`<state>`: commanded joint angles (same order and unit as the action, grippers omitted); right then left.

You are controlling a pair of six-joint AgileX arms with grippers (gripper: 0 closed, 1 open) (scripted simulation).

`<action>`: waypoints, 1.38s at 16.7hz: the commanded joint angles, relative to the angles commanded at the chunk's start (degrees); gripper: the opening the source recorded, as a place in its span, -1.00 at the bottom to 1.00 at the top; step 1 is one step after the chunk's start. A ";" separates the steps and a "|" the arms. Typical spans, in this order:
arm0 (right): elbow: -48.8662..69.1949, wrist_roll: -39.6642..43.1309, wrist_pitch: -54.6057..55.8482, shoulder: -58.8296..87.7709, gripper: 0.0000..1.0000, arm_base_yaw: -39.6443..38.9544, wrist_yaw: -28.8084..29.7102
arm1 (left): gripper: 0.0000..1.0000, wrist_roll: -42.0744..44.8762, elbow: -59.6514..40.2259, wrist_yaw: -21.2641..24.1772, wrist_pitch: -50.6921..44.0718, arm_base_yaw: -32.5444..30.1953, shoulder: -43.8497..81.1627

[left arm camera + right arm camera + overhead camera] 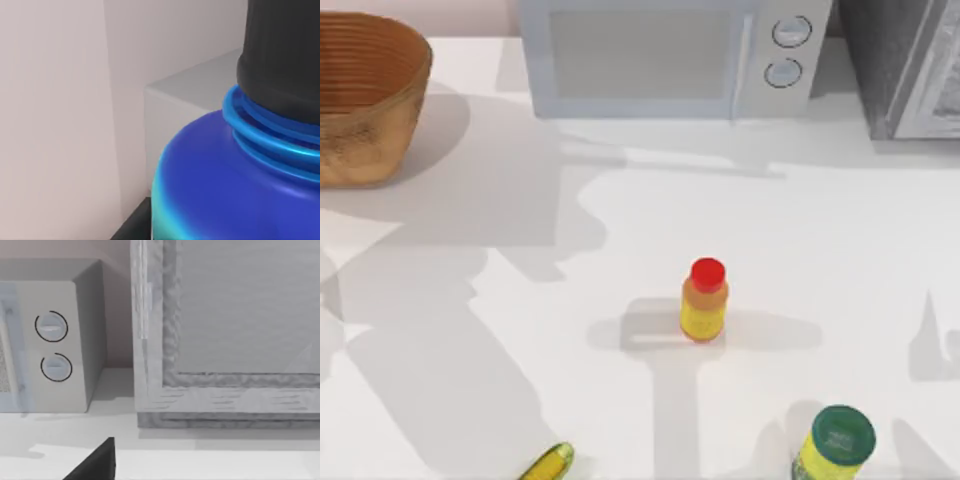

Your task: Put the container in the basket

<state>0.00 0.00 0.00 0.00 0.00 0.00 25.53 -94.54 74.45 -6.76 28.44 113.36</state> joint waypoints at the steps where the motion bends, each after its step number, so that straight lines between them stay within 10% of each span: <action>1: 0.00 0.00 0.00 0.00 1.00 0.00 0.00 | -1.00 -0.08 0.03 -0.06 0.16 -0.07 0.05; 15: 0.00 0.00 0.00 0.00 1.00 0.00 0.00 | -1.00 -7.51 3.28 -5.79 14.95 -6.24 4.86; 23: 0.00 0.00 0.00 0.00 1.00 0.00 0.00 | 0.21 -7.51 3.28 -5.79 14.95 -6.24 4.86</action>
<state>0.00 0.00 0.00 0.00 0.00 0.00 18.02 -91.26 68.66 8.18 22.20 118.23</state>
